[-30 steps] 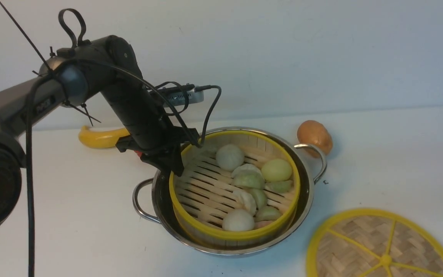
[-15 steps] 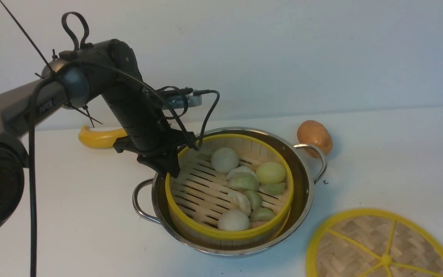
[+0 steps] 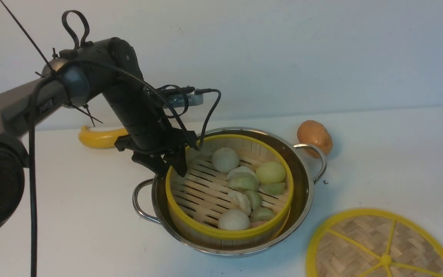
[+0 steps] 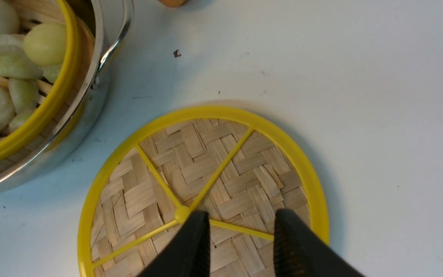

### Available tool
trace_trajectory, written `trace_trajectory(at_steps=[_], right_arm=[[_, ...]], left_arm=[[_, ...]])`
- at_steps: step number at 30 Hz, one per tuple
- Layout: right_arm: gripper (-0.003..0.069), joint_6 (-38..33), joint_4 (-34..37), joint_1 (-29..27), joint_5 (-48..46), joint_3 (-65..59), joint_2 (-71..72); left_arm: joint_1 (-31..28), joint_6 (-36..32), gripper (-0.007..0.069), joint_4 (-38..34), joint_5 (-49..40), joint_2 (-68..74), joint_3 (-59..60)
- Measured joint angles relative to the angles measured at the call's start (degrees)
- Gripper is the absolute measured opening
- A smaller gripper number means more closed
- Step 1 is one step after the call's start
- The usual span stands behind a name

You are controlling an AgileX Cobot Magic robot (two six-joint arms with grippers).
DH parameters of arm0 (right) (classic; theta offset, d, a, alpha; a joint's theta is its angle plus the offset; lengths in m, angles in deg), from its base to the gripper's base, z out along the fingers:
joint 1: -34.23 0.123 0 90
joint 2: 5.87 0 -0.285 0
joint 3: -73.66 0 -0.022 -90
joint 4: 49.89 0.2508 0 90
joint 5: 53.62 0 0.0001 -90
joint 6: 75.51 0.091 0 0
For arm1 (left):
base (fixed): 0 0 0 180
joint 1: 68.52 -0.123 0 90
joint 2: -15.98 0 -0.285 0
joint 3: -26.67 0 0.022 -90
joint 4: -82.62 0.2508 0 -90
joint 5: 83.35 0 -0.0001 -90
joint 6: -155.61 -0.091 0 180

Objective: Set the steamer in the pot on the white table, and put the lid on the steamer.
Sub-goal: 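Place the bamboo steamer basket with dumplings into the steel pot with the left gripper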

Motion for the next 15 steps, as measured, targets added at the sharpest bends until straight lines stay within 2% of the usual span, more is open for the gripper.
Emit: trace_trajectory(at_steps=[10, 15], right_arm=[[0.0248, -0.1, 0.0, 0.0, 0.0, 0.0, 0.0], [0.0248, -0.5, 0.1, 0.0, -0.4, 0.0, -1.4]], left_arm=[[0.0, 0.0, 0.0388, 0.1, -0.1, -1.4, -8.7], [0.0, 0.0, 0.0388, 0.6, -0.2, -6.6, -14.5]])
